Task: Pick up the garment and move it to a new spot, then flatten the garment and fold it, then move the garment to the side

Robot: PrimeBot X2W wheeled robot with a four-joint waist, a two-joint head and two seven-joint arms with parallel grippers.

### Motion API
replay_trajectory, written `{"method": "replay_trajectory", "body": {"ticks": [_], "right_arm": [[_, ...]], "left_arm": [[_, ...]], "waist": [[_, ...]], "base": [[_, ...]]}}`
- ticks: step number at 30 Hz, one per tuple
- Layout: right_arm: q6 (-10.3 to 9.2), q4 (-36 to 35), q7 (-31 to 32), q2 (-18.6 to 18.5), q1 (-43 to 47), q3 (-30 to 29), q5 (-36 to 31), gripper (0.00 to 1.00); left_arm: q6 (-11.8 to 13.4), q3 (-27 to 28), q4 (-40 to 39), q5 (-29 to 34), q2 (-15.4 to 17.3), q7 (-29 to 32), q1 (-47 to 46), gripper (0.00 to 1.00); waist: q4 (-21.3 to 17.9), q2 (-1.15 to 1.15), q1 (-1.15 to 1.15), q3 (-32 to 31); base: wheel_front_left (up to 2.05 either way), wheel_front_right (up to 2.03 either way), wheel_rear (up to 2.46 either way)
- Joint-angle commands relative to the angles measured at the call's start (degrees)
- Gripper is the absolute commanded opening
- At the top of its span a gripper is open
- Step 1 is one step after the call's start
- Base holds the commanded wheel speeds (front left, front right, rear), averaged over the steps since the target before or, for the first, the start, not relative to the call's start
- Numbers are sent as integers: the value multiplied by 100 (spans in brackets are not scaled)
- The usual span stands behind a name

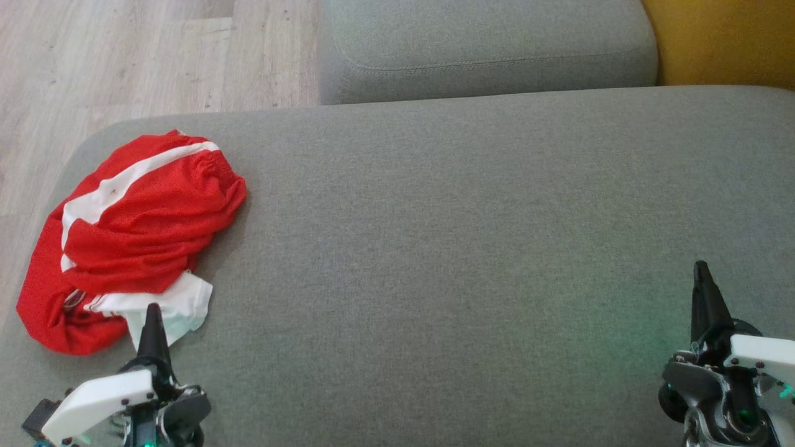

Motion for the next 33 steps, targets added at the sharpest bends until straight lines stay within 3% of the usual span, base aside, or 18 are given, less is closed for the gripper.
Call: {"method": "replay_trajectory", "body": {"ticks": [1,28,29,33], "right_arm": [[22,-214,32,-26,-280,121,26,0],[22,-214,32,-26,-280,121,26,0],[0,0,0,0,0,0,-1,100],[-1,123,-29,6,51,40,5,100]], "left_arm": [[-39,229,-208,-33,23,40,-280,0],[-39,229,-208,-33,23,40,-280,0],[0,0,0,0,0,0,0,100],[5,-61,144,27,-3,-37,39,100]], "waist": [[0,0,0,0],[0,0,0,0],[0,0,0,0],[2,0,0,-10]], "base": [[0,0,0],[0,0,0],[0,0,0],[0,0,0]]}}
